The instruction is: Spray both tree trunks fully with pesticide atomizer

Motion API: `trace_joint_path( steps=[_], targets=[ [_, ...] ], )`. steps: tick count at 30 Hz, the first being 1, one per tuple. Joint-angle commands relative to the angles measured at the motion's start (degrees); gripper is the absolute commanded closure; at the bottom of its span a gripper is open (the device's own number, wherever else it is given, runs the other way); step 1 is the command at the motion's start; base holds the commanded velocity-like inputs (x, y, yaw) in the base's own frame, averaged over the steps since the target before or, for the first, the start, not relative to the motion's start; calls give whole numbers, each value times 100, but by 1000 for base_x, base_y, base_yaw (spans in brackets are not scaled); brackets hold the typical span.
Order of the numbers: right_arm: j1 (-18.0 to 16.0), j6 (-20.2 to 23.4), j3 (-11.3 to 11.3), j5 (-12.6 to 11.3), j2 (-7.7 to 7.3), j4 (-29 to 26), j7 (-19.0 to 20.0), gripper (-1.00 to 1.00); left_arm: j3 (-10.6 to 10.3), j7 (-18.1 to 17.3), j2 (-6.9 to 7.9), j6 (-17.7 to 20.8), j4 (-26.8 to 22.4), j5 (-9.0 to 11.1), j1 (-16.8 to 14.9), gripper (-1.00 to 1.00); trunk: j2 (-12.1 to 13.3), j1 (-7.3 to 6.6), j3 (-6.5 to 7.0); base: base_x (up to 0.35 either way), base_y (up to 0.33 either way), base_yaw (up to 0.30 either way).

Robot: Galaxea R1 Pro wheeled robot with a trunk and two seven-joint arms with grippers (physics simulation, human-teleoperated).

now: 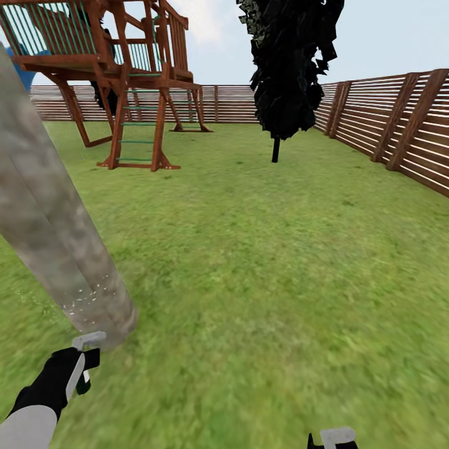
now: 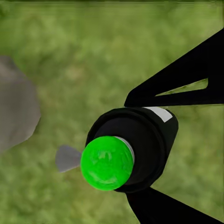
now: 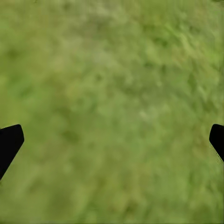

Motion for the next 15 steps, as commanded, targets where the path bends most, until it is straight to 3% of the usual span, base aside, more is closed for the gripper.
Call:
trace_joint_path(
  steps=[1, 5, 10, 12, 15],
  targets=[
    [-3, -11, -43, 61, 3, 3, -24, -100, 14, -19, -3, 31, -12, -57, -3, 100, -2, 3, -5, 337, -1, 99],
    [-3, -11, -43, 61, 3, 2, -24, -100, 20, -77, 56, 71, -34, -58, -26, 100, -2, 3, -5, 121, 0, 233],
    [-3, -10, -39, 68, 3, 9, -24, -100, 2, -97, 303, 273, -308, -52, -23, 100, -2, 3, -5, 3, 0, 275],
    [-3, -6, -35, 69, 3, 10, -24, -100, -41, -98, 301, 280, -324, -52, -19, 100, -2, 3, -5, 0, 0, 260],
    [-3, -9, -36, 69, 3, 9, -24, -100, -51, -95, 174, 218, -331, -55, -39, 100, -2, 3, -5, 46, -41, 80]
  ],
)
